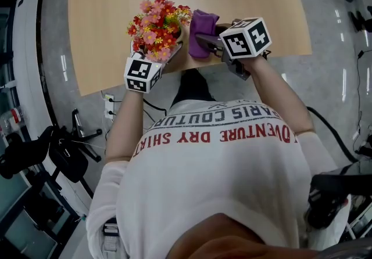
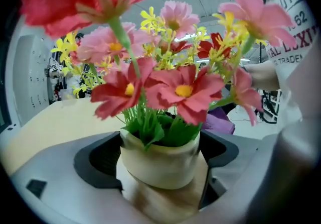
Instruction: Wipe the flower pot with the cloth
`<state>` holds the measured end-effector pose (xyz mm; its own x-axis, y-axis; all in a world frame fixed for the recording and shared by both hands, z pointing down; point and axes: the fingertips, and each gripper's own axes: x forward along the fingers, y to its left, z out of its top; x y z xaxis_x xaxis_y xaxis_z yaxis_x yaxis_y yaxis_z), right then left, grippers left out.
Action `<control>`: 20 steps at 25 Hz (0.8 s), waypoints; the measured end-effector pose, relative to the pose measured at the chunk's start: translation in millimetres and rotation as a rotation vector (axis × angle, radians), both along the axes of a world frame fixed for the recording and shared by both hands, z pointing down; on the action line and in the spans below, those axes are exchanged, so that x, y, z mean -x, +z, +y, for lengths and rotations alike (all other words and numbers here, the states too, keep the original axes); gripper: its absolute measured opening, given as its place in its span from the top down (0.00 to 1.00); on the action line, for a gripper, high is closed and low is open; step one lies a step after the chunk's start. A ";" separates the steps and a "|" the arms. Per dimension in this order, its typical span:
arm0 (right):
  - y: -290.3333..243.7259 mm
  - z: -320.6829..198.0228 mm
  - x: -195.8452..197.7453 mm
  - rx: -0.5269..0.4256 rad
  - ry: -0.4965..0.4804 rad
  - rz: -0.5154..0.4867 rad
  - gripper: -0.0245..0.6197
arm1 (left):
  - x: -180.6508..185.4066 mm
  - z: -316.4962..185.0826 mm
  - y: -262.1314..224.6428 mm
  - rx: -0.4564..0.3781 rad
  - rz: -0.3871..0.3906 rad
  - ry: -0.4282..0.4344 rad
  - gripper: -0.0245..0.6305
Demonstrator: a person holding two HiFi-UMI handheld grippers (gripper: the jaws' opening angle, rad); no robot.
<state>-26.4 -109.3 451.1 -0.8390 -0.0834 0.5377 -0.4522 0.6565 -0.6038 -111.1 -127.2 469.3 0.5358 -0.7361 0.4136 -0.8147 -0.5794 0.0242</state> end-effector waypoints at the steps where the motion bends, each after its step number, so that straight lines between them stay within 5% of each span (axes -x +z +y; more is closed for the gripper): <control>1: -3.8 -2.1 3.7 -0.001 -0.003 -0.011 0.86 | 0.9 -0.4 -0.2 0.002 -0.002 0.023 0.20; 20: 31.3 -18.6 44.5 0.069 -0.039 0.016 0.86 | 17.6 -0.1 5.7 -0.005 0.012 0.101 0.20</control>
